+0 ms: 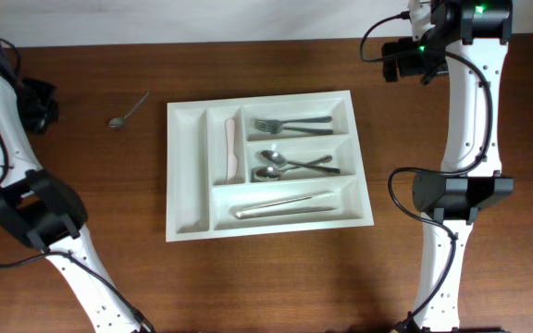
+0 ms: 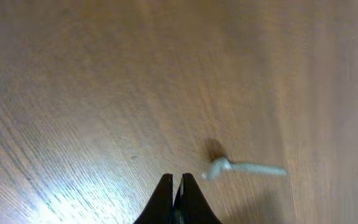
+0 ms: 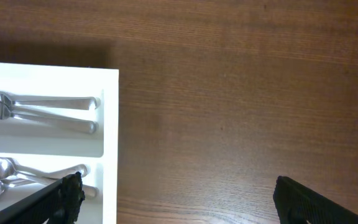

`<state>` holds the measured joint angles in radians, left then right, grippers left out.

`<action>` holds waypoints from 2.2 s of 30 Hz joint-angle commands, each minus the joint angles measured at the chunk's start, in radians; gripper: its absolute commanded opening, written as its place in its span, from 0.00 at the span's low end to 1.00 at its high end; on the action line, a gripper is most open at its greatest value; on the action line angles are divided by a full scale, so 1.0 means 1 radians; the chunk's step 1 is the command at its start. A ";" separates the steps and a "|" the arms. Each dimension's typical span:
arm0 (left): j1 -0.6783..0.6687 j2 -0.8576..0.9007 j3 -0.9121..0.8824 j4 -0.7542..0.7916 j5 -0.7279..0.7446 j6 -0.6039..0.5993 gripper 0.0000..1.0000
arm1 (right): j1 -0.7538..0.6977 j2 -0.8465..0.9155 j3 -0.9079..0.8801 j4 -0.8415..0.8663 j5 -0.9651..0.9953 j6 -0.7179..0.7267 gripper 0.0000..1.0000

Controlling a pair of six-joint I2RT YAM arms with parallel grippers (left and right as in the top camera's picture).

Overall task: Pack container
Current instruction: 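Carry the spoon over the tray's left compartment, then lower the spoon into the left compartment and open the left gripper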

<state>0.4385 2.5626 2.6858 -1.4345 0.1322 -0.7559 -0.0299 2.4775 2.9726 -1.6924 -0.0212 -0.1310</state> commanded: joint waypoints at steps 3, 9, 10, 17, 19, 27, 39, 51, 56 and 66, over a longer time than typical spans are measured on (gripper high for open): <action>-0.072 -0.005 0.103 -0.035 0.040 0.265 0.01 | 0.003 -0.031 0.010 -0.006 -0.010 0.002 0.99; -0.175 -0.005 0.133 -0.085 0.052 0.499 0.02 | 0.003 -0.031 0.010 -0.006 -0.010 0.002 0.99; -0.194 -0.005 0.133 -0.094 0.047 0.540 0.02 | 0.003 -0.031 0.010 -0.006 -0.010 0.002 0.99; -0.310 -0.005 0.133 -0.161 -0.129 0.653 0.02 | 0.003 -0.031 0.010 -0.006 -0.010 0.002 0.99; -0.335 -0.005 0.133 -0.179 -0.168 0.664 0.02 | 0.003 -0.031 0.010 -0.006 -0.010 0.002 0.99; -0.394 -0.004 0.133 -0.253 -0.181 0.824 0.02 | 0.003 -0.031 0.010 -0.006 -0.010 0.002 0.99; -0.460 -0.004 0.131 -0.253 -0.026 1.048 0.02 | 0.003 -0.031 0.010 -0.006 -0.010 0.002 0.99; -0.493 0.063 0.129 -0.253 0.089 1.196 0.02 | 0.003 -0.031 0.010 -0.006 -0.010 0.002 0.99; -0.502 0.105 0.126 -0.253 0.089 1.200 0.02 | 0.003 -0.031 0.010 -0.006 -0.010 0.002 0.99; -0.508 0.162 0.109 -0.253 0.095 1.196 0.02 | 0.003 -0.031 0.010 -0.006 -0.010 0.002 0.99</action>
<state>-0.0658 2.6965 2.7976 -1.6859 0.2031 0.4267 -0.0299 2.4775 2.9726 -1.6928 -0.0212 -0.1310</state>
